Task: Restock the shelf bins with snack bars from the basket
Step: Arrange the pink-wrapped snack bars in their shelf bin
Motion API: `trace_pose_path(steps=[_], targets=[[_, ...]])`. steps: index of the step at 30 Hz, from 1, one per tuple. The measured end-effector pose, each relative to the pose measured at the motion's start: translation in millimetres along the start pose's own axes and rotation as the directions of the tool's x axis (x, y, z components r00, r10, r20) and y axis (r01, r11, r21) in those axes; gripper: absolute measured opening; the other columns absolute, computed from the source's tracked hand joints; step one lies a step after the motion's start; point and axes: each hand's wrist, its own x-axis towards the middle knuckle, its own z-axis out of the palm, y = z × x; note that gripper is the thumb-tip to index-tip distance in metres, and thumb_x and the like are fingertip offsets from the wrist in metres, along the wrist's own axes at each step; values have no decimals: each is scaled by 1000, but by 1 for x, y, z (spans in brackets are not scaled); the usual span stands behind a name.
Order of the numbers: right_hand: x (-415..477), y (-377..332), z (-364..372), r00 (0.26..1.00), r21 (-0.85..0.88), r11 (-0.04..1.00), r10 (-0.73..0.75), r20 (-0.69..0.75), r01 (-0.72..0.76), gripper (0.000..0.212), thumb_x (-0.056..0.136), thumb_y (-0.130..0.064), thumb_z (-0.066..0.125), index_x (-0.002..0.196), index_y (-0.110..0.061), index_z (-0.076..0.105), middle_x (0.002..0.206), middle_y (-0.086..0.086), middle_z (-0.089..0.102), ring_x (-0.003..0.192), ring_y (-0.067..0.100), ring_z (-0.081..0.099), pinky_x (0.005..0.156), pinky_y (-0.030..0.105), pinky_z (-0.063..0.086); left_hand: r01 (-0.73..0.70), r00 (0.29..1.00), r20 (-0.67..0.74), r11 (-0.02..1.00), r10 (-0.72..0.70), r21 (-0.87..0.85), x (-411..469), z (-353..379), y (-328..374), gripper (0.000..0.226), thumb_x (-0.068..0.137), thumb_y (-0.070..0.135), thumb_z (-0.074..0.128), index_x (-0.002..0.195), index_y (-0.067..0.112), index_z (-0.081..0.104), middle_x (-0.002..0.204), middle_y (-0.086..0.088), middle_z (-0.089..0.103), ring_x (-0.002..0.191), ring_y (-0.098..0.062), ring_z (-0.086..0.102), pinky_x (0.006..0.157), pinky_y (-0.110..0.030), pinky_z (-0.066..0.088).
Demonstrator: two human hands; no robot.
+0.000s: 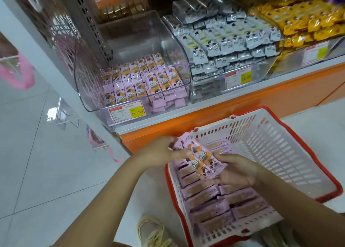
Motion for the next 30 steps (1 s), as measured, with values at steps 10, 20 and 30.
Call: trace_pose_path(steps=[10, 20, 30], targets=[[-17, -34, 63, 974, 66, 985, -167, 156, 158, 56, 101, -36, 43, 146, -3, 35, 142, 31, 39, 127, 40, 46, 113, 48, 29, -238, 965, -225, 820, 137, -520, -36, -29, 56, 21, 85, 36, 64, 93, 17, 68, 67, 5, 63, 50, -10, 50, 45, -18, 41], [-25, -95, 187, 701, -976, 68, -706, 99, 207, 91, 68, -54, 77, 141, -51, 23, 136, -36, 29, 123, -20, 30, 95, 1, 28, -326, 865, -502, 753, -7, -572, -51, -70, 50, 33, 79, 41, 69, 79, 9, 67, 60, -13, 61, 52, -24, 52, 46, -27, 43], [54, -133, 226, 652, -945, -327, -709, 268, 33, 88, 80, -33, 70, 149, -43, 15, 122, -1, 40, 100, 13, 48, 71, 22, 38, -431, 737, -659, 649, -148, -627, -72, -105, 30, 34, 90, 38, 58, 81, 6, 68, 67, -11, 66, 54, -20, 58, 52, -23, 47]])
